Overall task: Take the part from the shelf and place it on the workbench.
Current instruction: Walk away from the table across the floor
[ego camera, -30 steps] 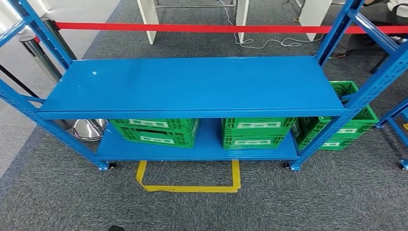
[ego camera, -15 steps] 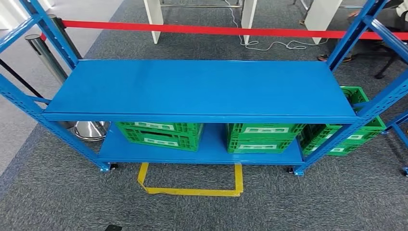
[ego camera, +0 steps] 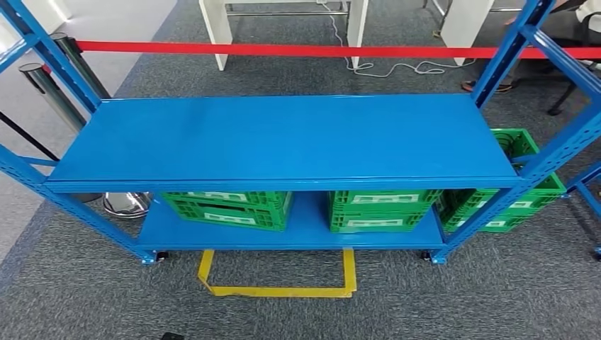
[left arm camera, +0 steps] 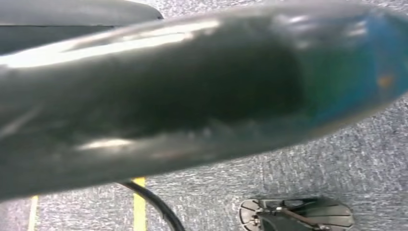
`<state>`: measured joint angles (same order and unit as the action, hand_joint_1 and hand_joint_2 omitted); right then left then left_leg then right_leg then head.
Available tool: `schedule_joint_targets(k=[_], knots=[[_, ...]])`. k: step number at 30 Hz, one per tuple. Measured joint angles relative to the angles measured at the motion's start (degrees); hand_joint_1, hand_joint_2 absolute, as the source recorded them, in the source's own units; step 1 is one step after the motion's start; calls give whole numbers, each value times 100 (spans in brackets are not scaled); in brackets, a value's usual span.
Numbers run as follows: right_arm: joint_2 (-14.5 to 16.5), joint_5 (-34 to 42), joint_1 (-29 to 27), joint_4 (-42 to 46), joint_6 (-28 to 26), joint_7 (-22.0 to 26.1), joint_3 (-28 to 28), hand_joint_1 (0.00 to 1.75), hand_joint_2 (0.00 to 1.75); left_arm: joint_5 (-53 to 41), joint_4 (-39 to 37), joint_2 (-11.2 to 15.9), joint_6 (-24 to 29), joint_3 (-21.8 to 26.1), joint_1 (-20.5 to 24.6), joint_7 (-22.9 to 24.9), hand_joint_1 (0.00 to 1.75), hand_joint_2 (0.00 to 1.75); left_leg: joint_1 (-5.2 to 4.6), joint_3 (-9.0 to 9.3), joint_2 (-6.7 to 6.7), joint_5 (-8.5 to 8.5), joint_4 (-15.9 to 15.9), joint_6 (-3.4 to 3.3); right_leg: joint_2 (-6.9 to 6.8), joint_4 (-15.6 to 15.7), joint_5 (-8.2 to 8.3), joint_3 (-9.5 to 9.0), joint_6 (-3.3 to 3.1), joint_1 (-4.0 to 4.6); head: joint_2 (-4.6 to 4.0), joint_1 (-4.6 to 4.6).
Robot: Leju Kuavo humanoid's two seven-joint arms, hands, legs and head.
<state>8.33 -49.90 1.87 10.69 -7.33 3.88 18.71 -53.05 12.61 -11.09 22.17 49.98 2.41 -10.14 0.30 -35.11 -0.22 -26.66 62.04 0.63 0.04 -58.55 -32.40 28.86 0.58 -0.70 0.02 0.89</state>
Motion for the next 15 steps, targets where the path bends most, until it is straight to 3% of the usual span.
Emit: schedule_joint_targets(k=[4, 6, 9, 10, 11, 12, 14, 15], knots=[[-2, -14, 22, 2, 3, -11, -1, 0, 0, -3, 0, 0, 9, 1, 5, 13, 0, 0, -25, 130, -8, -87, -242, -131, -20, 71, -66, -63, 132, 1, 0, -22], [-2, -16, 27, 3, -4, -41, -1, 0, 0, -46, 0, 0, 94, 1, 2, 71, 0, 0, -5, 200, -8, -82, -324, -190, -18, -170, -224, 30, 175, 3, 0, -43], [-2, 36, 20, 2, 11, -160, 20, 0, 0, -136, 0, -7, 264, -2, 14, 202, 0, 0, -18, 261, -1, -136, -353, -257, -12, -1254, -634, 693, 197, 4, 0, -75], [-2, 64, 13, 2, 30, -214, 40, 0, 0, -154, 0, -8, 293, -2, 14, 234, 0, 0, -27, 288, -3, -164, -352, -270, -12, -1487, -634, 880, 197, 4, 0, -76], [-2, 88, 7, 2, 51, -265, 63, 0, 0, -168, 0, -8, 308, -2, 11, 260, 0, 0, -35, 327, -9, -196, -352, -275, -12, -1508, -508, 967, 191, 4, 0, -78], [-2, 108, 4, 2, 68, -305, 84, 0, 0, -181, 0, -8, 315, -2, 8, 279, 0, 0, -41, 380, -15, -234, -352, -274, -12, -1305, -273, 944, 177, 6, 0, -79], [-2, 126, 6, 1, 86, -345, 117, 0, 0, -193, 0, -15, 319, -2, 6, 297, 0, 0, -60, 484, -25, -320, -350, -252, -13, -587, 237, 701, 125, 22, 0, -82], [-2, 129, 13, 0, 89, -354, 128, 0, 44, -196, 0, -20, 320, -2, 12, 299, 0, 44, -70, 512, -28, -355, -341, -232, -13, -295, 369, 578, 96, 32, 0, -83]])
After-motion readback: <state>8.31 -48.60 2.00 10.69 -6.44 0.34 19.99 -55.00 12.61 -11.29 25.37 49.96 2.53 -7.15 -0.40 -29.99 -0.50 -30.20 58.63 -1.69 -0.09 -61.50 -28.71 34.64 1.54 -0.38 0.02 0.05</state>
